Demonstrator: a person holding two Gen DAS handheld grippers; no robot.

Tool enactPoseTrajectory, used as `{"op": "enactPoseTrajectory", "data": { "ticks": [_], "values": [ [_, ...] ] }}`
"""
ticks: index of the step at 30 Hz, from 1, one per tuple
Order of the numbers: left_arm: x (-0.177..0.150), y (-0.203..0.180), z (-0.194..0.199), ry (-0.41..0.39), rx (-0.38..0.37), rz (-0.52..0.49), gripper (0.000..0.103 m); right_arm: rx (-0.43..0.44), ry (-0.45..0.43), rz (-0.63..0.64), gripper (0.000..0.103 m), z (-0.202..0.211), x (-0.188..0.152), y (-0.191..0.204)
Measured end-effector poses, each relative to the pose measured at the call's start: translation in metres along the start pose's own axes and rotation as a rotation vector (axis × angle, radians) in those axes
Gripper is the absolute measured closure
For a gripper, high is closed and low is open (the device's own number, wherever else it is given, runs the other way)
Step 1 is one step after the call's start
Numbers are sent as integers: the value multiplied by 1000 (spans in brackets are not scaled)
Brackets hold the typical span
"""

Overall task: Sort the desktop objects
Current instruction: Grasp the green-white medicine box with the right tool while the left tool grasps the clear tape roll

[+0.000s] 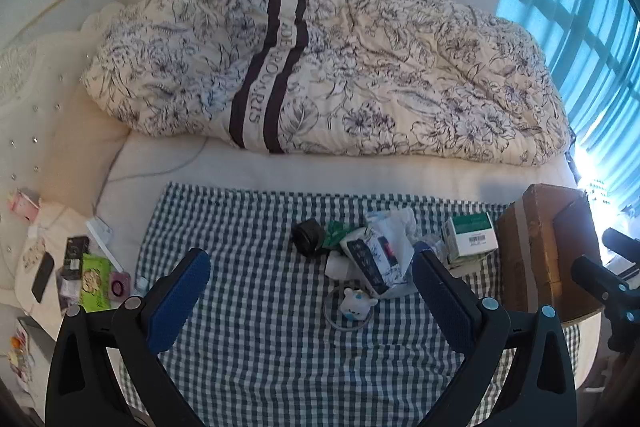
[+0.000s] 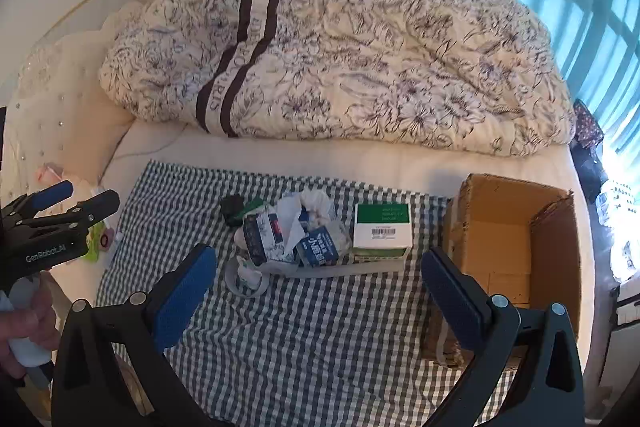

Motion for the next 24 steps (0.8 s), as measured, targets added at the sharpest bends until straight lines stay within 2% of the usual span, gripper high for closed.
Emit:
{"op": "enactPoseTrajectory", "data": {
  "ticks": [2,11,15,24],
  "values": [
    [-6,1,-7,12,17,-18,0,5,14,4,0,-10,-3,2],
    [-44,-11,-54,96,-13,-110,0,18,87,25,0,-65,-16,2],
    [-75,-12,-91,166,-46,-72,0,4,113,36,0,-89,-21,-3],
    [-119,-5,-160,264,-21,-61,0,-35,157,12,0,-142,-26,-30]
  ]
}}
Point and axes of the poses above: each gripper's, at about its wrist camera, not at the fingertips, and z roughly against the way its jaws point, y to its left, x to its top, the point moved 8 cm from there along -z, roughly the way its jaws point, and after that the axes turned 4 degrees about -y, right-handed, at the moved point
